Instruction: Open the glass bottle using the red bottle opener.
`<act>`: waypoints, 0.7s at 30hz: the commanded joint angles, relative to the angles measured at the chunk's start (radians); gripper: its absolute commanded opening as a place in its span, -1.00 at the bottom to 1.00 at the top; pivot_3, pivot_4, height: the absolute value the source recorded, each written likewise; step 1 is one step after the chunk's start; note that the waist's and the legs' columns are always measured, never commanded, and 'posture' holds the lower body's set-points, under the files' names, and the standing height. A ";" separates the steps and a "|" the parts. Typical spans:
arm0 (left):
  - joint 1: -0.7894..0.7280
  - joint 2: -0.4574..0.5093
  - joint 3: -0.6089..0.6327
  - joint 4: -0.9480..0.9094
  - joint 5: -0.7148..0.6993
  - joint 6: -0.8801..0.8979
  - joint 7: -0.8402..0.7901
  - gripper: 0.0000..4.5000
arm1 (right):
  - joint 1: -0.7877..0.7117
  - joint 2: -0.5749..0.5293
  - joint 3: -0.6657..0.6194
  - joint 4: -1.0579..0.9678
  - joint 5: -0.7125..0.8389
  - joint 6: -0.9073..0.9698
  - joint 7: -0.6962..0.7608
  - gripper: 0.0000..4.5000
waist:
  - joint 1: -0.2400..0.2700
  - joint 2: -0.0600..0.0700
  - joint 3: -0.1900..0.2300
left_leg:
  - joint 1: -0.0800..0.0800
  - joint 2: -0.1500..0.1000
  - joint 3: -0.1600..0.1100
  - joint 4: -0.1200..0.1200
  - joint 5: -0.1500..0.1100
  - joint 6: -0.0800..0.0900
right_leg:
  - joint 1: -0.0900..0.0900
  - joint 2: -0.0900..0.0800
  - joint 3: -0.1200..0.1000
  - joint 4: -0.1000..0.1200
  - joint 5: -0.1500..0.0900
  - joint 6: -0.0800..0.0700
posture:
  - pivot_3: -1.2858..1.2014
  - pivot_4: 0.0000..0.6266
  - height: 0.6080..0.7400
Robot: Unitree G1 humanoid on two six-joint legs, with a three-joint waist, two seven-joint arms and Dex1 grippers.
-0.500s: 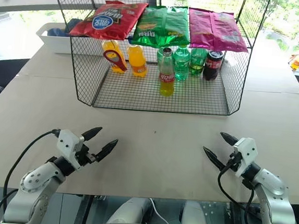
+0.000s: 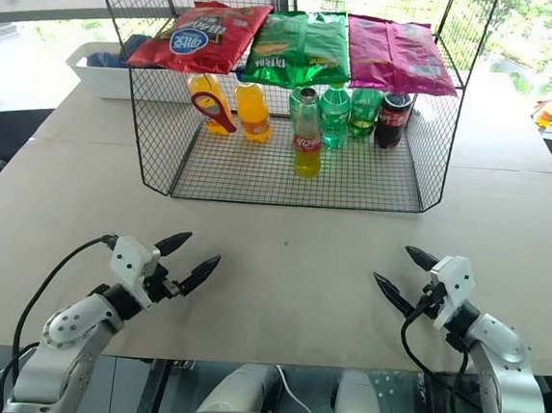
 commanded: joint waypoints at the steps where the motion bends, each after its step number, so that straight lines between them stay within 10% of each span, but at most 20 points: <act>1: -0.008 -0.002 0.015 0.001 -0.002 -0.025 -0.001 0.77 | 0.005 0.007 -0.009 -0.046 0.014 -0.002 -0.007 0.99 | 0.000 0.000 0.000 | 0.000 0.000 0.000 0.000 0.000 0.000 | 0.000 0.000 0.000 0.000 0.000 0.000 | 0.03 -0.52 1.00; 12: -0.109 -0.023 0.024 0.046 -0.019 -0.015 0.031 0.77 | -0.001 0.023 0.020 -0.082 -0.002 0.002 -0.021 0.99 | 0.001 0.000 0.000 | 0.000 0.000 0.000 0.002 0.000 0.000 | 0.000 0.000 0.000 0.001 0.000 0.000 | 0.03 -0.52 1.00; 21: -0.491 -0.072 0.021 0.310 0.070 -0.053 0.169 0.77 | -0.167 0.132 0.133 -0.229 -0.065 0.026 -0.150 0.99 | -0.004 -0.002 0.000 | 0.001 -0.002 0.000 0.013 0.001 -0.001 | 0.000 0.003 0.000 0.013 0.001 0.000 | 0.03 -0.52 1.00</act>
